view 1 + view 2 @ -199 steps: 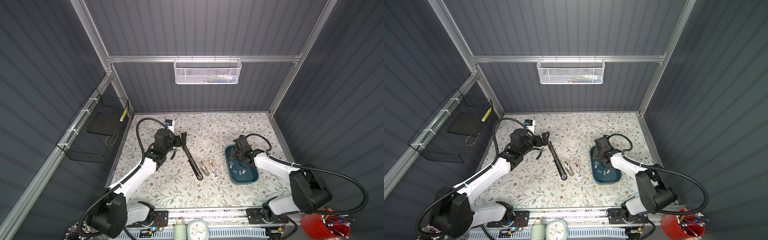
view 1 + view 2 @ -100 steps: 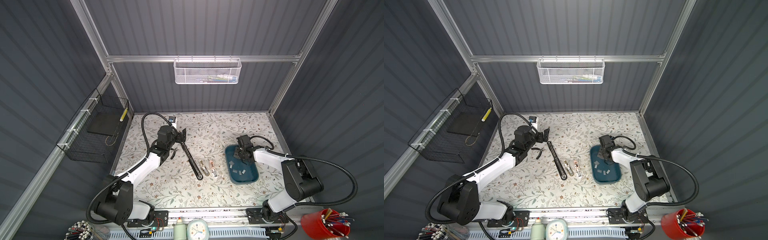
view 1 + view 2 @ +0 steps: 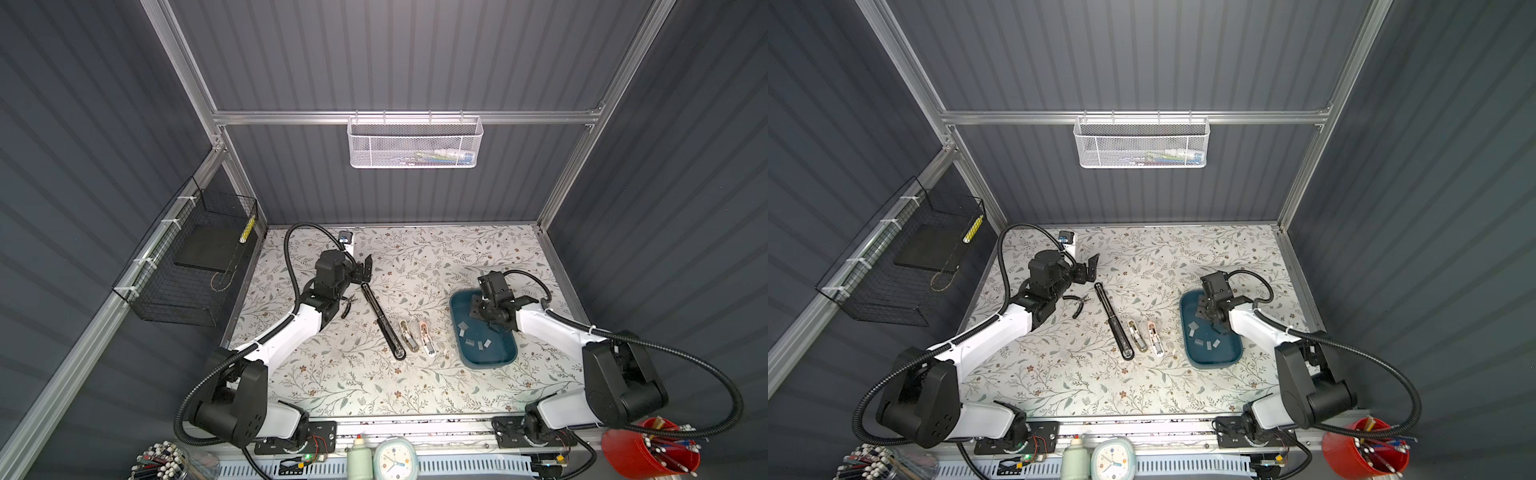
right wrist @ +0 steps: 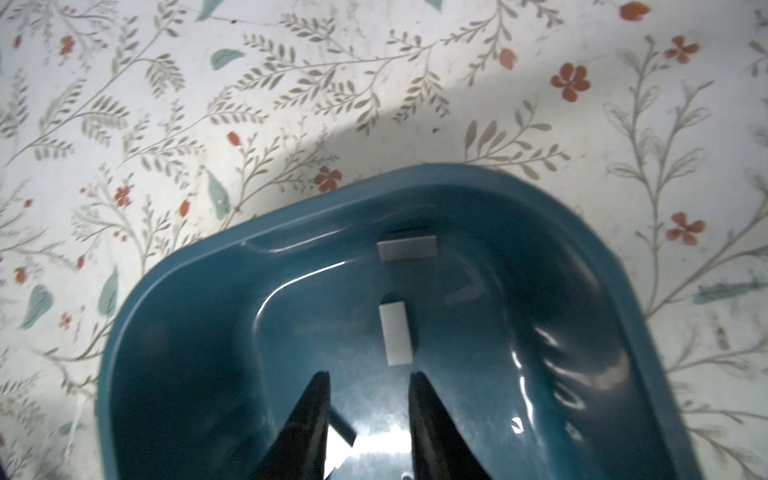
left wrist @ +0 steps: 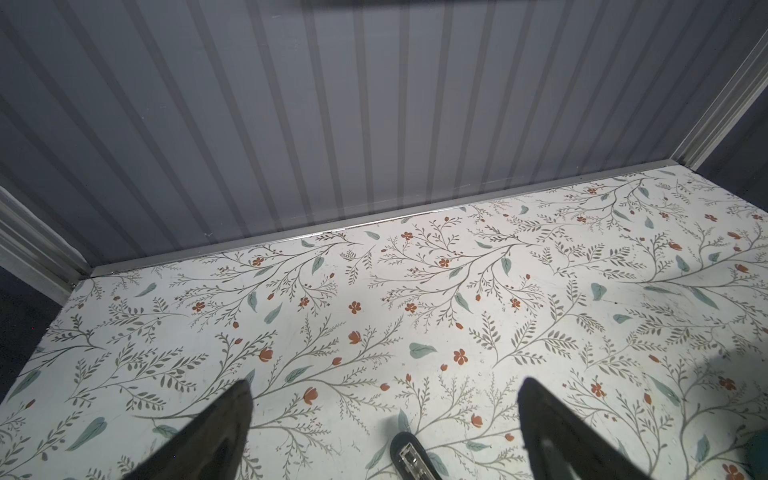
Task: Load the staples into the stapler
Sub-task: 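Lower the right gripper into the teal tray onto a grey staple strip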
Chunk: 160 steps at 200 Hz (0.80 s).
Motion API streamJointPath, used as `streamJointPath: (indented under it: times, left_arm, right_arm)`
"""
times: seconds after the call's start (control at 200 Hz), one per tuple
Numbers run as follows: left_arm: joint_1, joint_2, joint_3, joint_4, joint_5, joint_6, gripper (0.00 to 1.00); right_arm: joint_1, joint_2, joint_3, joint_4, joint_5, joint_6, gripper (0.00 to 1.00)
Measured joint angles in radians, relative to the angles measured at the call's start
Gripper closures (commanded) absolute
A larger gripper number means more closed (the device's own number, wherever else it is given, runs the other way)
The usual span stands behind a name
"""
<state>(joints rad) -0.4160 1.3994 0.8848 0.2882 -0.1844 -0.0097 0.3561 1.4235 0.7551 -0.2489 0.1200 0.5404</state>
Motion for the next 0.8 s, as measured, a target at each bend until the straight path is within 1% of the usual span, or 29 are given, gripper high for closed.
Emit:
streamJointPath:
  times: [0.13,0.195,0.345,0.8]
  left_arm:
    - [0.000,0.000,0.000,0.000,0.000,0.000,0.01]
    - [0.000,0.000,0.000,0.000,0.000,0.000,0.01]
    - [0.000,0.000,0.000,0.000,0.000,0.000,0.01]
    - [0.000,0.000,0.001,-0.003,0.000,0.000,0.01]
  right_arm:
    - [0.054,-0.003,-0.011,0.002,-0.037,-0.025,0.70]
    - [0.075,0.023,-0.011,0.002,-0.051,-0.031,0.72]
    - [0.093,0.102,-0.011,-0.002,-0.065,-0.034,0.72]
    - [0.094,0.123,-0.001,-0.015,-0.005,0.003,0.76]
